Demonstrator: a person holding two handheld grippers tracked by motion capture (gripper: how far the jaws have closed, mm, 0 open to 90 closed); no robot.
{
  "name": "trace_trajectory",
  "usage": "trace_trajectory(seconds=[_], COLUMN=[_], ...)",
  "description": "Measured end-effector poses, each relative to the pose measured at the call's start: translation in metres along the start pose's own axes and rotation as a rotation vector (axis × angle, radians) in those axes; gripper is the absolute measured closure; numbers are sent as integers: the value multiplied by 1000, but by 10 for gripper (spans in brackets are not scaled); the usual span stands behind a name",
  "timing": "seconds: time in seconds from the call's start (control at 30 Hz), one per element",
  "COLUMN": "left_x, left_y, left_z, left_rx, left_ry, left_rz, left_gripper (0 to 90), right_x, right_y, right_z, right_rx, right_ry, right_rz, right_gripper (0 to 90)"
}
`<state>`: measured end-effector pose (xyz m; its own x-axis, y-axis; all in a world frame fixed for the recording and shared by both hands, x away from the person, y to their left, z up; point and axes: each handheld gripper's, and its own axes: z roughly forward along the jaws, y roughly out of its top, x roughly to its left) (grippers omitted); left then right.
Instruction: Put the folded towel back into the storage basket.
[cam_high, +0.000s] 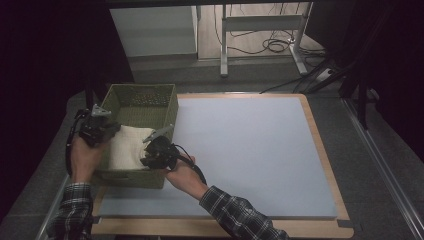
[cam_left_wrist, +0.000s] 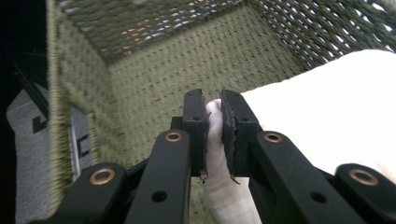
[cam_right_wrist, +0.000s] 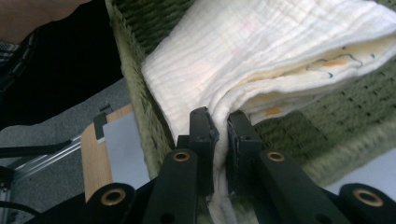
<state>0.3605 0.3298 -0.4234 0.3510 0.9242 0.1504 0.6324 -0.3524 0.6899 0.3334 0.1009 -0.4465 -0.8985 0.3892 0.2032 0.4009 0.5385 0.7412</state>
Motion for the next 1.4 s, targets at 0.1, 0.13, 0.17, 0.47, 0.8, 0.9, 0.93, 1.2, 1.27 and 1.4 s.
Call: trace_trajectory(seconds=[0.1,0.13,0.17,0.47,0.8,0.9,0.93,1.2,1.27,1.4], left_x=[-4,-6,-8,-9,-12,-13,-14,-18,-20,-25], left_y=[0,0,0,-7,-4,-3,-2,7,10,15], left_z=[3,4,5,16,21,21,21,23,24,26], left_rx=[5,8,11,38,28,22,16,-13,-16,-20], left_ry=[-6,-6,-9,-31,-44,-42,-42,-59,-69,-89], left_rz=[9,13,18,16,-4,-8,-17,-64,-71,-88], left_gripper=[808,808,808,799,619,568,550,379,343,269], right_x=[1,1,2,12,11,11,9,2,-1,-7], right_y=[-4,-4,-4,-3,7,8,9,8,8,5], right_z=[-1,-1,-2,7,-4,-8,-11,-25,-29,-38], right_rx=[-5,-5,-8,30,0,-11,-20,-50,-53,-59], right_ry=[5,5,2,-32,-42,-50,-51,-78,-82,-97], right_rz=[12,12,11,-10,-38,-50,-60,-110,-116,-125], right_gripper=[819,819,819,792,629,620,604,464,427,372])
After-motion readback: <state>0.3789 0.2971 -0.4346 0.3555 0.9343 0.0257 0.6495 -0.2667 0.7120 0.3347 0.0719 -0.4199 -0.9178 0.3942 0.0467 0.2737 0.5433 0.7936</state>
